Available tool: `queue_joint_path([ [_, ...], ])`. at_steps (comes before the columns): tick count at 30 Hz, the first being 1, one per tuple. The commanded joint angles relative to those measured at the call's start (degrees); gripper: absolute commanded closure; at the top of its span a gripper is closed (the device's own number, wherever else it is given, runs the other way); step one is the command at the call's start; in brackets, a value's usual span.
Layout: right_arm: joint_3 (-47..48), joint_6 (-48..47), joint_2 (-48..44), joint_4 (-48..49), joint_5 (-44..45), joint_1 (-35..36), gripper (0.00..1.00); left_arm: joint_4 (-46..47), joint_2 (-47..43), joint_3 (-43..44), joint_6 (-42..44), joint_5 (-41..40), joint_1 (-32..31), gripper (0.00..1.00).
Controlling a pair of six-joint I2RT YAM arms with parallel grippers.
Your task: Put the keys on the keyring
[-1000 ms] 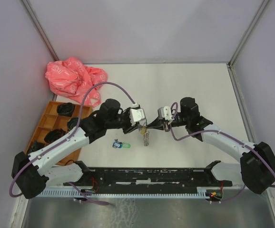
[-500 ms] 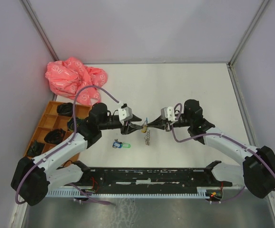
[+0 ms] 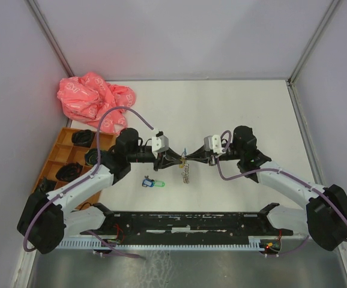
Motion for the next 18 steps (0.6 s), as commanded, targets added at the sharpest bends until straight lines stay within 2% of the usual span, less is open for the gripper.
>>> queue_joint_path([
  [1, -0.09, 1.12, -1.88, 5.37, -3.23, -0.22, 0.99, 3.62, 0.98, 2.75, -2.09, 3.28, 0.35, 0.75],
  [3, -0.47, 1.27, -2.07, 6.31, -3.26, -0.19, 0.99, 3.88, 1.46, 2.90, -2.60, 3.38, 0.44, 0.83],
  [5, -0.78, 1.60, -2.11, 7.48, -3.25, -0.21, 0.99, 3.34, 2.36, 3.37, -2.96, 3.48, 0.44, 0.97],
  [11, -3.09, 8.48, -1.57, 20.64, -3.10, -0.23, 0.99, 4.98, 4.74, 2.94, -4.58, 4.93, 0.61, 0.97],
  [18, -4.76, 15.46, 2.04, 33.85, -1.39, -0.05, 0.99, 12.08, 8.90, 3.64, -10.69, 9.21, 0.52, 0.97],
])
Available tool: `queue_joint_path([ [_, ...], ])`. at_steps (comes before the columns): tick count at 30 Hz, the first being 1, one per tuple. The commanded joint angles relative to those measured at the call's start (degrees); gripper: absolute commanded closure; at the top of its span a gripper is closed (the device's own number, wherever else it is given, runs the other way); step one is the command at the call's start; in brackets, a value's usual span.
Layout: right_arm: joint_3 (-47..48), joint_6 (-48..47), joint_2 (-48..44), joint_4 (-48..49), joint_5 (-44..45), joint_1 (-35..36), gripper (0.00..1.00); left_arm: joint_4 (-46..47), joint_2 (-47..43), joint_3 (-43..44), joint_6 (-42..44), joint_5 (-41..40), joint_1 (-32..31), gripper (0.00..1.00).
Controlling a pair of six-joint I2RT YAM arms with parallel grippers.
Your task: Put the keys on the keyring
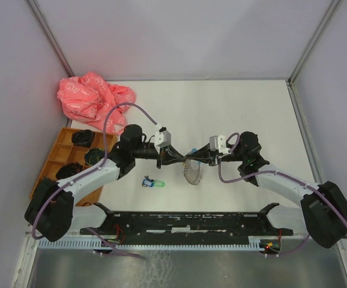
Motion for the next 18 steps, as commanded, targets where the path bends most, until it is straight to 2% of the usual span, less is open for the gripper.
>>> queue_joint_path([
  [1, 0.47, 6.71, 1.91, 17.60, -0.91, 0.28, 0.99, 6.25, 2.51, 2.47, -6.02, 4.11, -0.19, 0.97],
  [4, 0.21, 7.78, 2.97, 19.35, -0.50, 0.28, 0.99, 6.23, 2.79, 2.73, -6.53, 4.11, -0.10, 0.97],
  [7, 0.56, 6.36, 2.69, 16.05, -0.11, 0.31, 0.99, 6.59, 1.69, 2.31, -6.49, 3.42, -0.19, 0.97],
  [10, 1.71, -0.40, 0.32, 5.00, 1.14, 0.29, 0.99, 6.47, -0.66, 1.72, -6.17, 1.78, -0.10, 0.97],
  [12, 3.00, -6.05, -1.91, -7.50, 2.54, 0.31, 0.99, 4.85, -2.30, 1.64, -5.37, 0.26, -0.10, 0.97],
  [14, 4.18, -10.49, -3.57, -15.54, 4.24, 0.30, 0.98, 2.35, -3.63, 2.03, -4.44, -1.54, -0.15, 0.97],
  [18, 5.29, -12.31, -4.18, -21.15, 5.74, 0.41, 0.91, 0.13, -5.38, 2.42, -3.88, -2.79, -0.11, 0.97],
])
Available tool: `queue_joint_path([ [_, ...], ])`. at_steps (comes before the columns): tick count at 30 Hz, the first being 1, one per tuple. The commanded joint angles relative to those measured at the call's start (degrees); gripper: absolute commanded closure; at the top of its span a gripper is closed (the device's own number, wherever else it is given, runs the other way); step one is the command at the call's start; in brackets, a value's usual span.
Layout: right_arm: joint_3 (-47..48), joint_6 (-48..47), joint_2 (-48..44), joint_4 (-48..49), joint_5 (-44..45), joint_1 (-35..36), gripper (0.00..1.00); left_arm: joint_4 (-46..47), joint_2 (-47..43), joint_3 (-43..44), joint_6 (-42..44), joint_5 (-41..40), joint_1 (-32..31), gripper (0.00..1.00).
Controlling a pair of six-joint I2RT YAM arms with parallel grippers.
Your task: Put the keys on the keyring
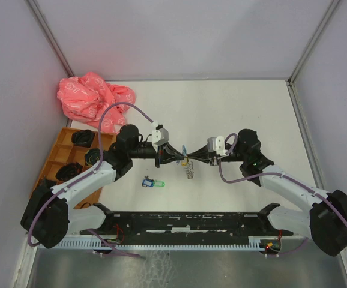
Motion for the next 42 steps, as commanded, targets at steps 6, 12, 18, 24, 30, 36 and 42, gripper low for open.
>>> queue_joint_path([
  [6, 3.79, -6.69, -0.56, -13.35, 4.12, 0.73, 0.85, -1.05, -3.06, 2.62, -0.13, -0.43, -0.56, 0.97],
  [12, 4.68, -7.83, 0.20, -15.71, 5.29, 1.35, 0.84, -1.07, -1.76, 3.26, -0.86, 0.36, -0.56, 0.97],
  [18, 5.44, -9.11, 0.08, -18.65, 5.96, 1.93, 0.78, -1.07, -1.16, 3.48, -1.39, 0.34, -0.52, 0.97],
  [24, 6.36, -10.15, 0.25, -20.38, 6.77, 2.81, 0.77, -1.07, -0.76, 3.80, -1.84, 0.51, -0.77, 0.97],
  [30, 6.94, -8.92, 0.91, -19.23, 7.73, 3.70, 0.73, -2.01, -0.25, 4.32, -1.62, 0.65, -1.20, 0.97],
  [36, 7.79, -8.02, 0.72, -20.57, 9.60, 4.08, 0.90, -3.77, -0.11, 4.86, -0.76, -0.67, -1.40, 0.97],
  [42, 6.70, -6.17, -2.71, -19.33, 14.83, 3.71, 0.99, -7.71, -0.88, 4.25, 0.13, -6.07, -1.32, 0.97],
])
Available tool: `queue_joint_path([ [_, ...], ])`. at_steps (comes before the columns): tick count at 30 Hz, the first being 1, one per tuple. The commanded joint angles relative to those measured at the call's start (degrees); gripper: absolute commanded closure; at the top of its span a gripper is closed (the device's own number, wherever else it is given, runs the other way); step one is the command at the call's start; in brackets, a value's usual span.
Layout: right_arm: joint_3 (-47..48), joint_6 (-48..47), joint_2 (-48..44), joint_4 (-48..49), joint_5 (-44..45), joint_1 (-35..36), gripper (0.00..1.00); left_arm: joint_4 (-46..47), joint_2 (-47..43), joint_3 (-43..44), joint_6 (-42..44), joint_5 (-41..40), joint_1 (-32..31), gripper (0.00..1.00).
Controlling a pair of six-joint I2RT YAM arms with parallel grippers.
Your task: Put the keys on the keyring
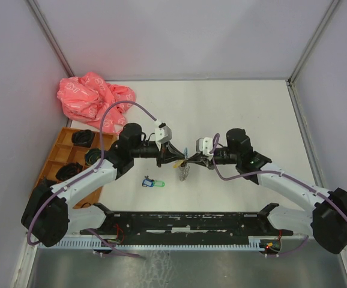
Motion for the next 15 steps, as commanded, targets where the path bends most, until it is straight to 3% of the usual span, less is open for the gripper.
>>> queue_joint_path([
  [1, 1.21, 2.76, -3.83, 4.63, 4.47, -0.58, 0.99, -2.21, -0.81, 1.71, 0.00, -3.83, -0.38, 0.97],
  [8, -1.79, 9.53, -5.66, 15.35, 2.38, -2.23, 0.99, -2.20, 0.52, 0.16, -2.62, -6.97, -0.35, 0.97],
  [15, -4.03, 13.95, -4.64, 24.50, 2.62, -2.28, 0.99, 3.44, 3.91, -0.45, -6.54, -2.09, -0.63, 0.97],
])
